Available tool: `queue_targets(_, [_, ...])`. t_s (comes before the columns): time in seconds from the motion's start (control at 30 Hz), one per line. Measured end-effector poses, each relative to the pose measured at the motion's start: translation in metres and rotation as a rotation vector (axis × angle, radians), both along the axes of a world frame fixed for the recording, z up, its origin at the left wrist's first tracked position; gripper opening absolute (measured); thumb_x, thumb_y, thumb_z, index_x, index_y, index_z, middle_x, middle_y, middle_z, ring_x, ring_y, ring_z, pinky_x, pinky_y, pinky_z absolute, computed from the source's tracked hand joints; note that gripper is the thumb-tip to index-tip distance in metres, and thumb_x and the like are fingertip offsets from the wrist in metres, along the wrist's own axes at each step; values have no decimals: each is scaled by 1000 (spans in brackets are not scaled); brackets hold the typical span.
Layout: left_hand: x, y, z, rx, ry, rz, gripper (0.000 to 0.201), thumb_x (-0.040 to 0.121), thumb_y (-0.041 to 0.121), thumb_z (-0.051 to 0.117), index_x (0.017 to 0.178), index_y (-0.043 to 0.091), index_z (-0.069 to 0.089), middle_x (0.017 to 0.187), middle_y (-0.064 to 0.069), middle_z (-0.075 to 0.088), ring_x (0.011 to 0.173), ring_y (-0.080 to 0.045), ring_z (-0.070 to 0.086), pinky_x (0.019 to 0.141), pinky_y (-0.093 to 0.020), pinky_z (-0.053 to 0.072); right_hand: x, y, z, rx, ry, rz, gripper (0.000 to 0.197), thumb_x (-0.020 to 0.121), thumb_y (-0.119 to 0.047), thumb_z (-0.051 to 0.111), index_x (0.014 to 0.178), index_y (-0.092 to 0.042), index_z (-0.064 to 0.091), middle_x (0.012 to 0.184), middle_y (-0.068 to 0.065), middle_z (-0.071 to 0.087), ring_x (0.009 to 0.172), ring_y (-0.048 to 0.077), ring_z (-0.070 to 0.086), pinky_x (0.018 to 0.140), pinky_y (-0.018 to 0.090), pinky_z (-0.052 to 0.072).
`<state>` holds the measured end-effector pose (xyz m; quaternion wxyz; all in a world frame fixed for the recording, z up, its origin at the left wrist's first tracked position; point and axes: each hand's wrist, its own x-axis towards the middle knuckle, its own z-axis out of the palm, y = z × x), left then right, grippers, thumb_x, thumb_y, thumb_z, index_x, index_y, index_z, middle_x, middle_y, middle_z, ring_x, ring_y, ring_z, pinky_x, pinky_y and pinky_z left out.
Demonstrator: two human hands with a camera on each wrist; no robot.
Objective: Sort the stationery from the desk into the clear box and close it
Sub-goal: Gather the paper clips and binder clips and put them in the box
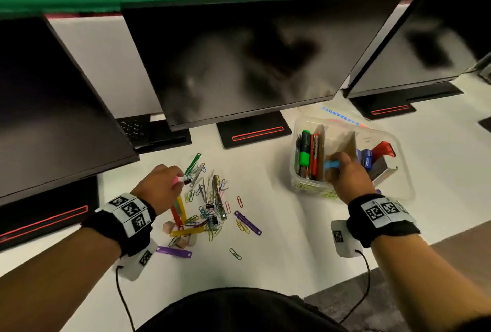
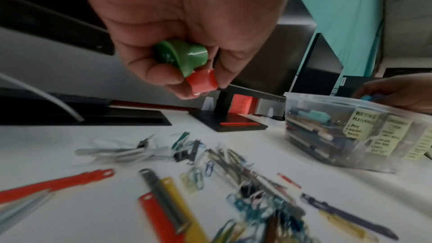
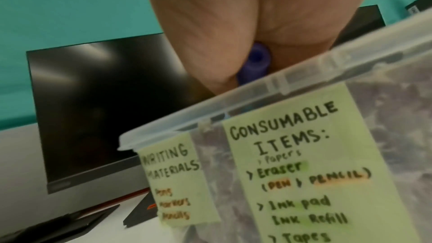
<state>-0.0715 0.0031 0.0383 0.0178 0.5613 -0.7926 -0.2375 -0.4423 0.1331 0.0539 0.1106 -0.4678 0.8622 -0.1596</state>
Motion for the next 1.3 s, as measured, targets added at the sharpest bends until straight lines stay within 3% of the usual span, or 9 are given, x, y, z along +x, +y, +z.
queue_targets(0.13, [-28,13,12,-2,29,-10,28,93,21,48,121,16,55,115,-10,54,104,-24,56,92,-26,41,-9,-11,-2,125,-92,94,27,87,-16,54,110,-26,64,104,7,71,97,27,66,89,35,52])
queue_targets(0.3, [-51,30,22,18,52,-23,29,93,24,51,121,18,55,116,-6,53,107,-21,56,92,-24,41,10,-20,-3,79,-92,132,21,90,-21,51,106,-15,63,98,14,70,91,31,67,80,30,49])
queue_targets(0.4, [-64,34,31,33,71,-36,28,93,25,51,120,20,56,119,-4,54,108,-19,55,92,-23,40,30,-35,-7,62,-119,164,21,89,-19,50,105,-12,61,98,16,70,92,33,67,82,35,54])
queue_targets(0.53, [-82,36,42,50,88,-66,26,92,27,53,118,22,57,118,-2,55,108,-18,55,87,-20,38,54,-46,-10,105,-115,257,23,90,-13,47,109,-9,60,101,17,70,93,32,66,80,33,51])
queue_targets(0.63, [-101,38,49,68,137,-66,28,91,29,55,118,24,57,119,-2,55,111,-19,53,93,-23,39,65,-45,-8,106,-165,313,26,90,-14,47,111,-11,61,105,16,69,97,32,65,85,34,52])
queue_targets(0.83, [-162,43,55,77,236,-147,30,89,29,57,118,25,56,125,-1,53,113,-18,52,92,-21,37,41,-40,7,85,-199,345,24,89,-19,54,109,-8,62,109,13,66,100,31,62,84,31,49])
queue_targets(1.0, [-208,46,47,129,247,-198,37,87,21,60,123,23,53,132,-2,48,119,-21,49,98,-26,39,2,-13,13,-139,-132,433,9,81,-4,59,86,-4,66,88,13,66,86,29,59,75,21,37])
queue_targets(1.1, [-224,48,41,146,221,-215,43,86,18,60,127,25,49,136,-2,45,122,-23,48,103,-33,43,-14,6,4,-148,-97,527,18,77,-22,54,76,-10,67,77,5,67,80,24,58,74,26,43])
queue_targets(1.3, [-224,50,37,193,297,-247,47,87,6,55,130,22,48,130,-4,54,117,-20,55,101,-38,48,-20,18,-6,-11,-116,581,39,76,-51,52,94,-20,66,90,-1,68,88,20,59,71,23,43])
